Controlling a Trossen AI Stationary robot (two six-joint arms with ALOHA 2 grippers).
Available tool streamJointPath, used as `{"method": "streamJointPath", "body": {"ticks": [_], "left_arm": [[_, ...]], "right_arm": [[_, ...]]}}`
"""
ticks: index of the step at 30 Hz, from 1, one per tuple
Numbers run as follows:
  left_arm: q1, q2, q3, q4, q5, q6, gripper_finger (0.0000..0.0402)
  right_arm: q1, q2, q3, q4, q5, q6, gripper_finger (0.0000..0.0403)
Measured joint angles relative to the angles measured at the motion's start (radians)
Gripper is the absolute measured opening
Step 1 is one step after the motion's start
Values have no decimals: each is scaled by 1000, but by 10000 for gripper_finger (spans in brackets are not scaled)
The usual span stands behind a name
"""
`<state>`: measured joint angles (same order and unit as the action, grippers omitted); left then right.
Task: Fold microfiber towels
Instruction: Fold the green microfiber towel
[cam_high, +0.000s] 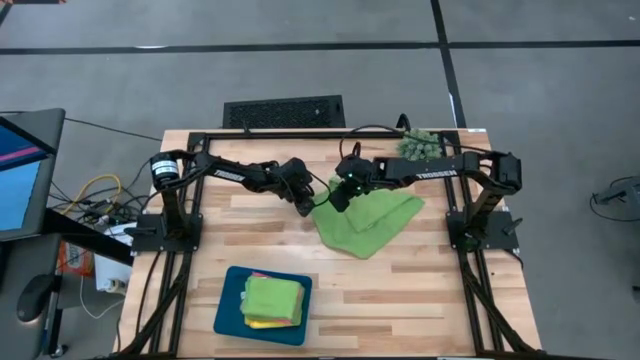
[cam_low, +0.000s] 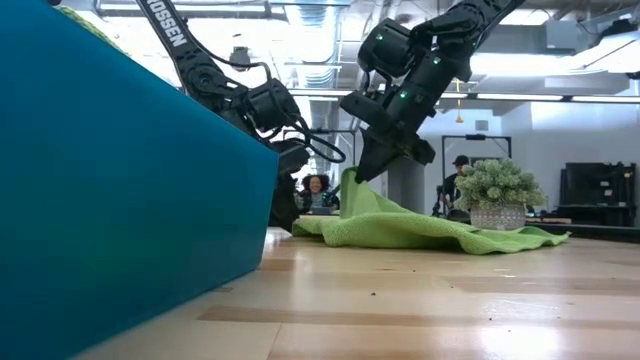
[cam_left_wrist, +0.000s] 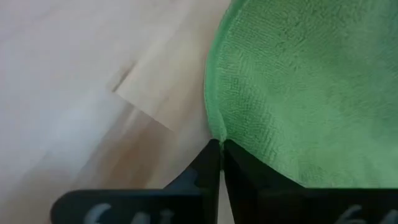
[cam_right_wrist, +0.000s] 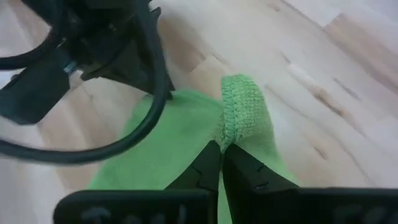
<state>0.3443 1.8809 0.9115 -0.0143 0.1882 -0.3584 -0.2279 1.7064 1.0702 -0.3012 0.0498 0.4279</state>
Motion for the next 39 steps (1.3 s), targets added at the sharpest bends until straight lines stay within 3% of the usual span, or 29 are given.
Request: {"method": "streamJointPath", "body": {"ticks": [4,10,16,25,31,39], "left_arm": [[-1,-34,-3,-33,27,-39,3],[11,-138,-6,-132,-76,-17,1],[16,-171,-5,-174,-134,5,0],[14,-167,-5,-184,-147,43,0],[14,-167,-5,-185,-150,59,0],[14,-167,-3,-188,-151,78,0]], "right_arm": [[-18,-54,1,-32,-50,1,38],[-29,-158,1,-227,-50,19,48],[3,-178,-19,-336,-31,38,110],[190,-98,-121,-168,8,-1,201],[262,-20,-128,-104,58,-5,206],[265,76,-125,-122,75,30,190]]}}
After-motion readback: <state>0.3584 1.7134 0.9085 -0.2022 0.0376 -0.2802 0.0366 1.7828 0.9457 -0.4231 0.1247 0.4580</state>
